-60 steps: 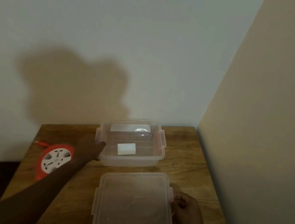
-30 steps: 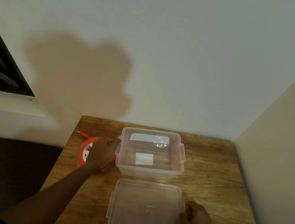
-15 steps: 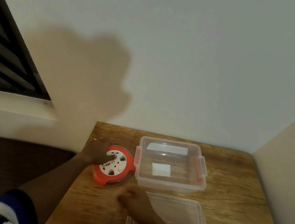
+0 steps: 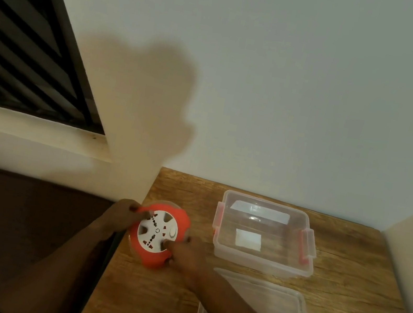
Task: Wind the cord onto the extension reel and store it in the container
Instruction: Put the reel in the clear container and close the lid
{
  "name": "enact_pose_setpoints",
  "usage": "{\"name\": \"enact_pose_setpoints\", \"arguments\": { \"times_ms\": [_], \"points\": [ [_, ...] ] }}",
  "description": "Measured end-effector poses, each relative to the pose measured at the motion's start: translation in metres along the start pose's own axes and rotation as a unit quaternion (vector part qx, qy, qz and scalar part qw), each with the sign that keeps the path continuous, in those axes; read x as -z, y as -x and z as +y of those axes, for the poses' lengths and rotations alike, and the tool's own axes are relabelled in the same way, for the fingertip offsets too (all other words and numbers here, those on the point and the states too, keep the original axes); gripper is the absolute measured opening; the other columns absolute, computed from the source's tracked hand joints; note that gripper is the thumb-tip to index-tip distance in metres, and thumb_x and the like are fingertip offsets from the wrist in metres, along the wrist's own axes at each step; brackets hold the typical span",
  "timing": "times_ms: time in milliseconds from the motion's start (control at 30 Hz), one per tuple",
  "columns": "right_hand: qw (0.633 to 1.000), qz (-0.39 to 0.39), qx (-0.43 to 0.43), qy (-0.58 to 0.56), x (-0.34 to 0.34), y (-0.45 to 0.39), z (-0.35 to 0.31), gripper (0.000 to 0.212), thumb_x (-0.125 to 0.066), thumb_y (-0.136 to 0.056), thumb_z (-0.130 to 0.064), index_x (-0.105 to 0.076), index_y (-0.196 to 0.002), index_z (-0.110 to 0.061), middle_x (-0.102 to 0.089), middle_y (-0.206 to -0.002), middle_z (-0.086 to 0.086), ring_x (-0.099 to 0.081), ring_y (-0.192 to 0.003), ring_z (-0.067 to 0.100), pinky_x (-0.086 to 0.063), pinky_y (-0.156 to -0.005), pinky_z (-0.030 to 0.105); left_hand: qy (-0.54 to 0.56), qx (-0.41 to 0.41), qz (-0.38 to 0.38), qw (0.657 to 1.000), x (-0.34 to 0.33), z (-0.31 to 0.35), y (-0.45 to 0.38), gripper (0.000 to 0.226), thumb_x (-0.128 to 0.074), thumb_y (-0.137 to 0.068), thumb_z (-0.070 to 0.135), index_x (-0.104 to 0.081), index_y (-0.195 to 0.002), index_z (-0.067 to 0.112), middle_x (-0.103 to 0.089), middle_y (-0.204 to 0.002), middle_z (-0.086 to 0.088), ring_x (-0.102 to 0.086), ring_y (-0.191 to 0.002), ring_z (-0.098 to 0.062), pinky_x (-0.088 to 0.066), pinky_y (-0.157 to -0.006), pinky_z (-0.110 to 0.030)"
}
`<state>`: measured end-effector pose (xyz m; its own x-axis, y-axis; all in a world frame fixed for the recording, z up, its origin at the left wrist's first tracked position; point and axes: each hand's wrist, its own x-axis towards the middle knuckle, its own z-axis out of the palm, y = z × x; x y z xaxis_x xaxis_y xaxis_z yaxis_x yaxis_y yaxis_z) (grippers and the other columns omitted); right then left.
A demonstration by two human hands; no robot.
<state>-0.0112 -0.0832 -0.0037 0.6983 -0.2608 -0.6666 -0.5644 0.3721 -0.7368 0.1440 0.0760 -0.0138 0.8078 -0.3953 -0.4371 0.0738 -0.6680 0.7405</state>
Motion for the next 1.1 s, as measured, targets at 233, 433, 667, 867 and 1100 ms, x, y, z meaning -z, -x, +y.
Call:
{"name": "enact_pose_setpoints", "arguments": {
  "times_ms": [233,433,667,867,1100],
  "points": [
    [0.987,0.003,0.154,0.044,0.01,0.03,-0.066,0.065,-0.078,-0.081,-0.017,-0.044,-0.135,-0.019,-0.061,-0.127,0.005,-0.063,-0.111,0.024,-0.06,-0.08,0.045,0.119,-0.119,0.097,0.981,0.018,0.061,0.02,0.026,-0.075,-0.092,0.035,-0.069,-0.114,0.022,-0.075,-0.106,0.006,-0.071,-0.097,-0.015,-0.058,-0.069,-0.024],
    [0.965,0.125,0.217,0.075,0.1,0.057,-0.116,0.055,-0.08,-0.078,-0.02,-0.053,-0.125,-0.018,-0.067,-0.11,0.006,-0.07,-0.092,0.024,-0.061,-0.075,0.045,0.041,-0.202,0.025,0.978,-0.021,0.148,0.023,0.068,-0.09,-0.076,0.016,-0.054,-0.133,0.025,-0.068,-0.118,0.008,-0.069,-0.104,-0.015,-0.061,-0.077,-0.027],
    [0.939,0.248,0.198,0.13,0.21,0.074,-0.11,0.056,-0.08,-0.079,-0.019,-0.051,-0.127,-0.011,-0.064,-0.107,0.007,-0.067,-0.081,0.018,-0.06,-0.059,0.033,0.037,-0.179,0.026,0.983,-0.141,0.22,0.025,0.076,-0.088,-0.075,0.005,-0.053,-0.142,0.01,-0.063,-0.135,-0.01,-0.064,-0.116,-0.03,-0.059,-0.096,-0.046],
    [0.895,0.293,0.183,0.283,0.253,0.068,-0.079,0.033,-0.079,-0.077,-0.033,-0.067,-0.102,-0.015,-0.073,-0.095,0.006,-0.067,-0.092,0.025,-0.049,-0.093,0.053,0.052,-0.127,-0.012,0.99,-0.208,0.214,0.024,0.067,-0.085,-0.077,0.001,-0.057,-0.137,0.008,-0.069,-0.129,-0.012,-0.067,-0.108,-0.027,-0.063,-0.082,-0.036],
    [0.802,0.32,0.136,0.486,0.254,0.041,-0.061,0.057,-0.064,-0.084,-0.057,-0.062,-0.127,-0.02,-0.055,-0.135,0.005,-0.036,-0.131,0.026,-0.03,-0.105,0.04,0.042,-0.082,0.008,0.996,-0.22,0.19,0.026,0.062,-0.084,-0.082,0.004,-0.056,-0.137,0.011,-0.069,-0.13,-0.01,-0.069,-0.116,-0.03,-0.063,-0.093,-0.048]
  ]
}}
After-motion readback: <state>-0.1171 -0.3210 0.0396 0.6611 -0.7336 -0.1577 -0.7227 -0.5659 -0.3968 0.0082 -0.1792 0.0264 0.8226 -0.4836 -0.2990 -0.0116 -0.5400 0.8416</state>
